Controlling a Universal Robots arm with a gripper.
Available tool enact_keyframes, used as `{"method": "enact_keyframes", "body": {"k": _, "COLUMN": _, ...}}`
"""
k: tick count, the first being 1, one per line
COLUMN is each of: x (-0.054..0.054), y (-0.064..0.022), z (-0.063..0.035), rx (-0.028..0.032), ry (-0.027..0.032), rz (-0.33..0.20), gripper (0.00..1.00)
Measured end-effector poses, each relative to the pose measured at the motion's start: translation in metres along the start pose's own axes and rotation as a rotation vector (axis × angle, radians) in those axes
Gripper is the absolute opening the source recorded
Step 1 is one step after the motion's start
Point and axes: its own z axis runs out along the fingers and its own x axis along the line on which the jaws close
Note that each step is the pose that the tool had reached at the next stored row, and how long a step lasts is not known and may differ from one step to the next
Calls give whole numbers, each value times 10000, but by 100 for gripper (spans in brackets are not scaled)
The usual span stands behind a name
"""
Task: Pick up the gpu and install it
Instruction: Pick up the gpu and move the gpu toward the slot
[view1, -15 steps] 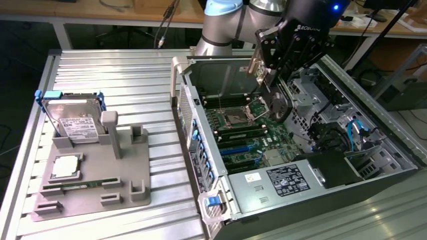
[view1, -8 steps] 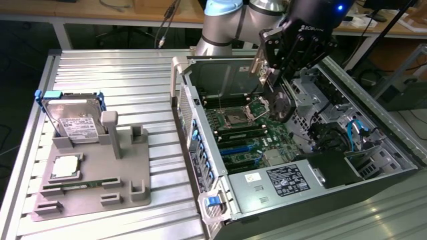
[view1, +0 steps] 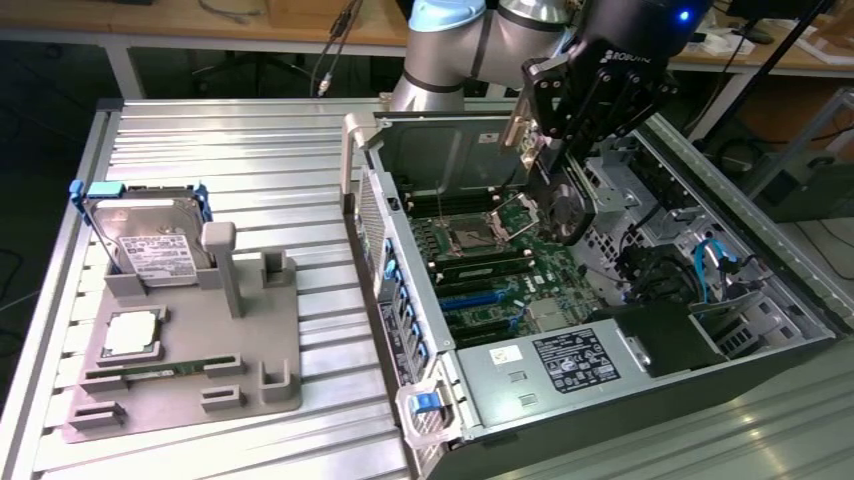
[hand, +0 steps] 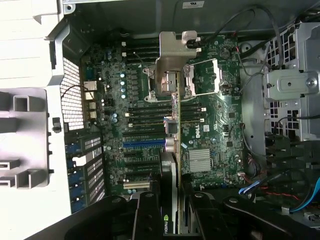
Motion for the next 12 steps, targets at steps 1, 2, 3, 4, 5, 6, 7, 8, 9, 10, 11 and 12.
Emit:
{"method": "enact_keyframes", "body": {"k": 1, "x": 0, "y": 0, "z": 0, "rx": 0, "ry": 0, "rz": 0, "gripper": 27}}
{"method": "enact_keyframes", "body": {"k": 2, "x": 0, "y": 0, "z": 0, "rx": 0, "ry": 0, "rz": 0, "gripper": 27}}
{"method": "enact_keyframes", "body": {"k": 3, "x": 0, "y": 0, "z": 0, "rx": 0, "ry": 0, "rz": 0, "gripper": 27}}
{"method": "enact_keyframes", "body": {"k": 4, "x": 0, "y": 0, "z": 0, "rx": 0, "ry": 0, "rz": 0, "gripper": 27}}
{"method": "enact_keyframes", "body": {"k": 5, "x": 0, "y": 0, "z": 0, "rx": 0, "ry": 0, "rz": 0, "gripper": 27}}
{"method": "enact_keyframes", "body": {"k": 6, "x": 0, "y": 0, "z": 0, "rx": 0, "ry": 0, "rz": 0, "gripper": 27}}
{"method": "enact_keyframes", "body": {"k": 7, "x": 0, "y": 0, "z": 0, "rx": 0, "ry": 0, "rz": 0, "gripper": 27}}
{"method": "enact_keyframes", "body": {"k": 8, "x": 0, "y": 0, "z": 0, "rx": 0, "ry": 0, "rz": 1, "gripper": 27}}
{"method": "enact_keyframes", "body": {"k": 9, "x": -4, "y": 0, "z": 1, "rx": -1, "ry": 0, "rz": 0, "gripper": 27}}
{"method": "enact_keyframes", "body": {"k": 10, "x": -10, "y": 0, "z": 1, "rx": -1, "ry": 0, "rz": -1, "gripper": 27}}
{"method": "enact_keyframes", "body": {"k": 11, "x": -22, "y": 2, "z": 0, "rx": 0, "ry": 0, "rz": 0, "gripper": 27}}
{"method": "enact_keyframes", "body": {"k": 12, "x": -32, "y": 2, "z": 1, "rx": 0, "ry": 0, "rz": 0, "gripper": 27}}
